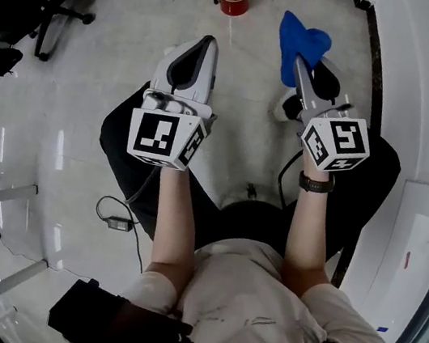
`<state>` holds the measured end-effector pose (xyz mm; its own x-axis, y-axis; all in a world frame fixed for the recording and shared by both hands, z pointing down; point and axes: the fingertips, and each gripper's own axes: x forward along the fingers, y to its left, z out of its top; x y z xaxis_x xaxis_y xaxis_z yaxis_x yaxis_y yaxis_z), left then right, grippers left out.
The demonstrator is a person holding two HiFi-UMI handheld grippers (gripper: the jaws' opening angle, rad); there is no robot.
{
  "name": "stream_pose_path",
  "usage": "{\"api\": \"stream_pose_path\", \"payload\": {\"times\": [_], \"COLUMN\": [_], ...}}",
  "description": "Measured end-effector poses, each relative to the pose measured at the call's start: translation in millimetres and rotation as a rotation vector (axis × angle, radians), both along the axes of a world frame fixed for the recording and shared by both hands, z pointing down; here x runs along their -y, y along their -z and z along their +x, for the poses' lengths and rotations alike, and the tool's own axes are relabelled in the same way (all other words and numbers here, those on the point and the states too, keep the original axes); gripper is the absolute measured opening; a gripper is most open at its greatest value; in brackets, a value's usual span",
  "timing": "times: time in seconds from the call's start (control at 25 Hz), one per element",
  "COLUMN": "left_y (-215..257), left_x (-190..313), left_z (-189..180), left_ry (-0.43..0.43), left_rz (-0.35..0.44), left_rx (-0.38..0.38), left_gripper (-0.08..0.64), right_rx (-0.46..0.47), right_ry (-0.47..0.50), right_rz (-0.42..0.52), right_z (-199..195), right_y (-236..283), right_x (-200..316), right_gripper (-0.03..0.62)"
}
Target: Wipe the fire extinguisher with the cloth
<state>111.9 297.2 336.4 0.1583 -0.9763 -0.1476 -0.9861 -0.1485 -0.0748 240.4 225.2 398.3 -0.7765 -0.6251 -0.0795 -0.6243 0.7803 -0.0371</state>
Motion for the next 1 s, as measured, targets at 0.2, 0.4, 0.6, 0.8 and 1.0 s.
{"api": "stream_pose_path", "payload": {"times": [0.2, 0.4, 0.6, 0.8, 1.0], "left_y": [-7.9, 0.9, -15.4, -25.0, -32.2], "left_x": [-25.2, -45.9, -60.6, -76.6, -87.9], "left_z": [15.8, 26.9, 38.3, 46.2, 49.2], "left_ry": [0.053, 0.042, 0.044, 0.036, 0.009], "left_rz": [-0.023, 0.009, 0.01, 0.018, -0.002], "left_rx": [0.048, 0.007, -0.009, -0.003, -0.03], "left_gripper": [0.002, 0.002, 0.002, 0.002, 0.002], "right_rx": [-0.01, -0.007, -0.024, -0.035, -0.038], "right_ry": [-0.008, 0.005, 0.005, -0.009, -0.039], "right_rz": [-0.023, -0.023, -0.023, 0.009, 0.027], "right_z": [-13.8, -16.9, -3.1, 5.6, 12.1], "right_y": [-7.0, -1.9, -16.3, -19.8, -18.5], "right_x": [-38.0, -64.2, -85.5, -96.9, -107.3], "right_gripper": [0.067, 0.067, 0.067, 0.067, 0.067]}}
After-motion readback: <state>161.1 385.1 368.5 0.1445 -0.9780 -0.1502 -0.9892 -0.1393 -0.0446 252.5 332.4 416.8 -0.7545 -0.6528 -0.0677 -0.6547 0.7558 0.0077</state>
